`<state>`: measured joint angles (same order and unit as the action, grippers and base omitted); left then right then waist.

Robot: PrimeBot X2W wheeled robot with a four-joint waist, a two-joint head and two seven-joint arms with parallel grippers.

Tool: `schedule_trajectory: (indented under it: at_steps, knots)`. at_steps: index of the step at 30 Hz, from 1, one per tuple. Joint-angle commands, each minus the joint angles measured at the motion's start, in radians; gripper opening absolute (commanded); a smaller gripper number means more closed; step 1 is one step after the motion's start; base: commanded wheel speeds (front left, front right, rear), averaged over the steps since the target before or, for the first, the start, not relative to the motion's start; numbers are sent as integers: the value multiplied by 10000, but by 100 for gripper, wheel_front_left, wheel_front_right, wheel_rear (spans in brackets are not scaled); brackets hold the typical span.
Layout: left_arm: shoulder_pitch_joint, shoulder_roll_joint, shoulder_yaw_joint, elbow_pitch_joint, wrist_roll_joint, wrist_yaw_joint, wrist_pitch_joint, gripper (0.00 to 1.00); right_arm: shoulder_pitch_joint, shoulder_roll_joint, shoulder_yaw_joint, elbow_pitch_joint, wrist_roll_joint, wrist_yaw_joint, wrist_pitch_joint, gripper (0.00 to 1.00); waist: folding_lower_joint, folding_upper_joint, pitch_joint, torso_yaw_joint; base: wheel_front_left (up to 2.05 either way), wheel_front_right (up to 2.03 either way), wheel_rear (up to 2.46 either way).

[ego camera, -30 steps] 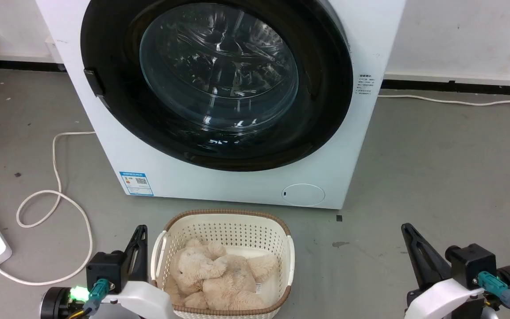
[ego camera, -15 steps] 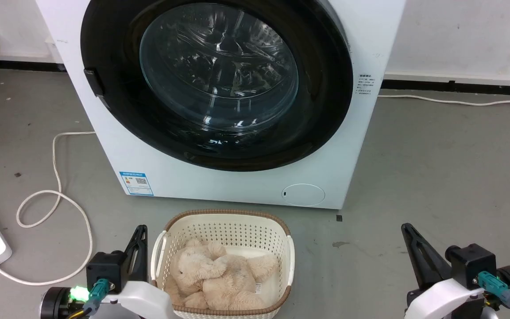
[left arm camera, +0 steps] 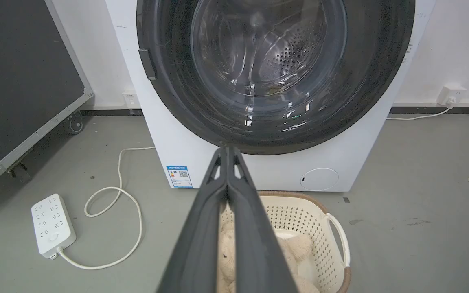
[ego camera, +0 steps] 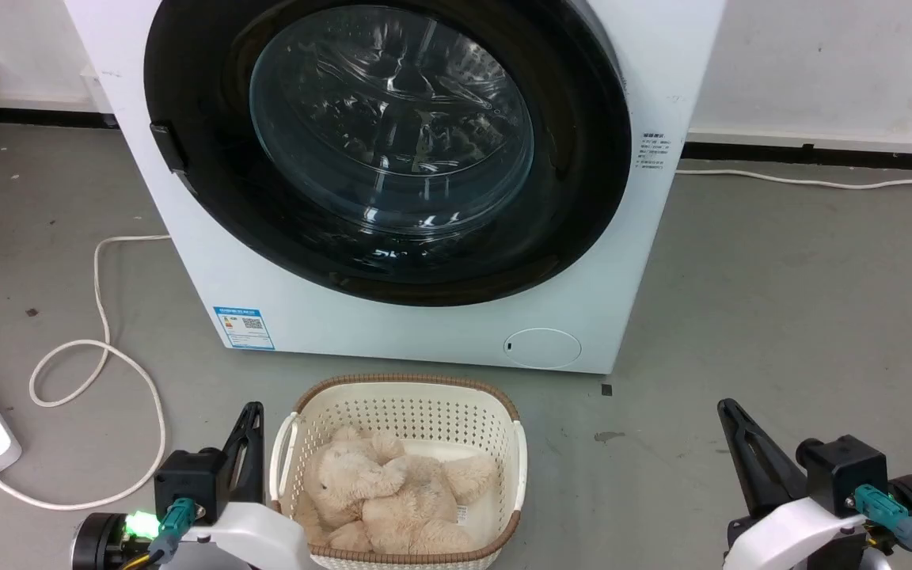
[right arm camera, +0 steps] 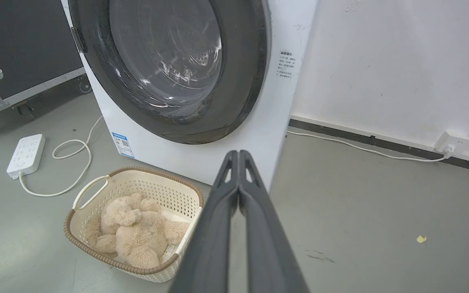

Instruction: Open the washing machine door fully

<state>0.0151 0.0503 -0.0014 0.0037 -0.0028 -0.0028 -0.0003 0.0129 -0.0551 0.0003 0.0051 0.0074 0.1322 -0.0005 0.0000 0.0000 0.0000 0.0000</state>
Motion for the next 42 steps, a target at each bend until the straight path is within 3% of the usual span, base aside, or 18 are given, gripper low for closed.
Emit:
schedule_trajectory:
  at_steps: [1,2,22,38,39,42]
  knots:
    - [-151,-1,14,-37,28,28,3,0,-129,49,-3,-51,-74,-15,5,0,0,0,0,0,0,0,0]
    - [0,0,0,0,0,0,0,100,0,0,0,0,0,0,0,100,0,0,0,0,0,0,0]
    - [-97,0,-262,-38,-37,152,-329,100,-143,-9,-60,-68,8,-2,-262,100,0,0,227,52,0,0,0]
    - [-544,0,-601,-214,-76,338,-642,100,-1133,-486,29,-264,296,-4,-171,100,0,0,1062,243,0,0,0]
    - [-605,0,-642,-239,-84,367,-684,100,-1329,-561,28,-283,406,-4,-126,0,0,0,1165,277,0,0,0]
    - [-690,0,-695,-284,-94,414,-746,100,-1648,-662,-16,-290,594,-4,-27,0,0,0,1313,334,0,0,0]
